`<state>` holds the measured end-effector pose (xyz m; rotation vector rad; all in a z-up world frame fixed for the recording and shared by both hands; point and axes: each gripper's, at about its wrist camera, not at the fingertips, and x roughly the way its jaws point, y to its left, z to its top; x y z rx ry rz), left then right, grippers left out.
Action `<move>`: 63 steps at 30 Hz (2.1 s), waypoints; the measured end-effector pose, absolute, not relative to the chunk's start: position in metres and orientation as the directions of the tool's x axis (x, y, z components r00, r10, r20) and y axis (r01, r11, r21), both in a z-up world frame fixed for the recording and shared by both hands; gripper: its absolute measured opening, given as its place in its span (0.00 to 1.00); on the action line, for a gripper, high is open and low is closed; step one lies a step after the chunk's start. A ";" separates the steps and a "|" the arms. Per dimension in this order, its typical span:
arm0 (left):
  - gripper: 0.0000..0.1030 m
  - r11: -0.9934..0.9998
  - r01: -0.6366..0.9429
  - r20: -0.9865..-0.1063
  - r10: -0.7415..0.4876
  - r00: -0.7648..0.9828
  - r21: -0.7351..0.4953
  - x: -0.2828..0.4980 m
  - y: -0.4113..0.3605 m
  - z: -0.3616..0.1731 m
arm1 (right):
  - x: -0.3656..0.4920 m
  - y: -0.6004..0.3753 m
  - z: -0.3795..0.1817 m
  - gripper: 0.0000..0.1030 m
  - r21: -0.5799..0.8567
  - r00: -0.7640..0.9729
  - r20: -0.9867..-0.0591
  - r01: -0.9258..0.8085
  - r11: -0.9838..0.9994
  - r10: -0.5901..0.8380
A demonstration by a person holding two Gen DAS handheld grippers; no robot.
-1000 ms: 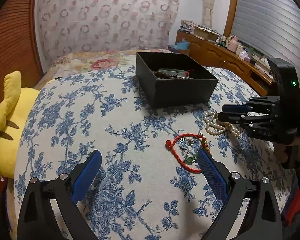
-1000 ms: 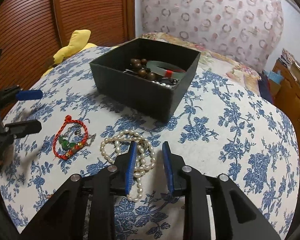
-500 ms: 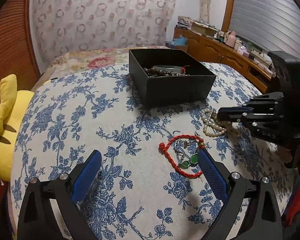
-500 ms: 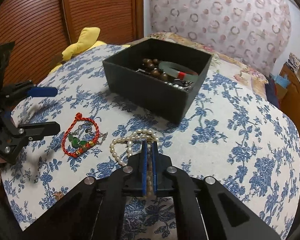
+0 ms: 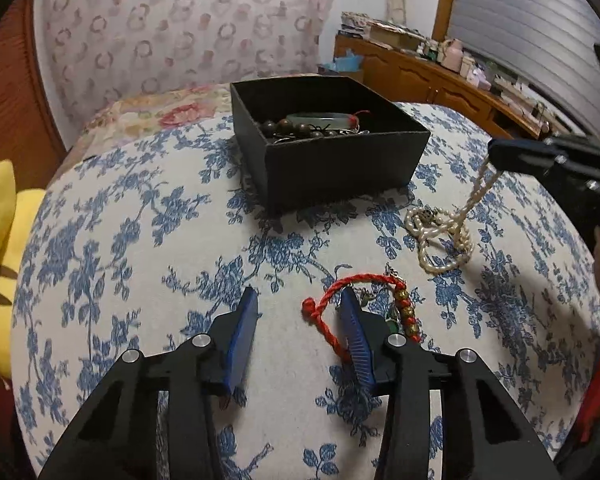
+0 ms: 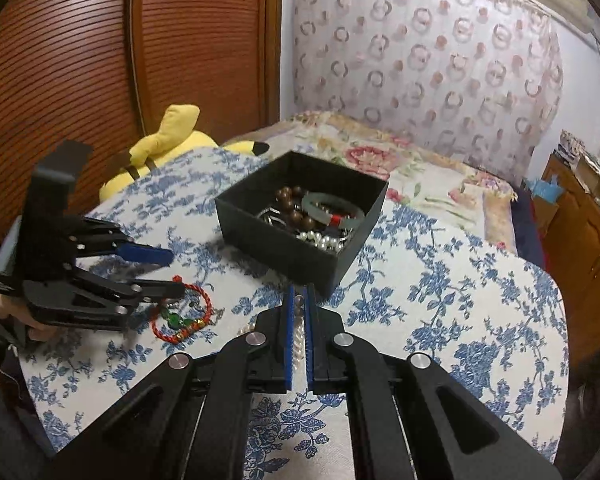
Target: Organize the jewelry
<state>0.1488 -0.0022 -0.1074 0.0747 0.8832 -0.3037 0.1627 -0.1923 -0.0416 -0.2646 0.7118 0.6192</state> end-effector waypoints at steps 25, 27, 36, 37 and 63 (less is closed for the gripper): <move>0.05 0.943 0.321 -0.626 -0.300 0.720 -0.083 0.129 -0.004 -0.028 | 0.137 -0.198 0.048 0.05 -0.077 0.697 -0.513 -0.619 0.782 0.501; 0.05 0.944 0.321 -0.616 -0.300 0.729 -0.080 0.130 -0.005 -0.022 | 0.138 -0.197 0.056 0.05 -0.086 0.704 -0.500 -0.619 0.781 0.504; 0.05 0.948 0.310 -0.592 -0.291 0.752 -0.072 0.141 -0.006 -0.008 | 0.145 -0.192 0.086 0.05 -0.105 0.737 -0.442 -0.609 0.786 0.512; 0.05 0.949 0.307 -0.591 -0.288 0.753 -0.072 0.143 -0.006 -0.008 | 0.146 -0.191 0.089 0.05 -0.104 0.739 -0.435 -0.609 0.786 0.515; 0.05 0.958 0.266 -0.615 -0.276 0.738 -0.109 0.219 -0.020 -0.024 | 0.198 -0.158 0.108 0.05 -0.177 0.776 -0.432 -0.571 0.801 0.458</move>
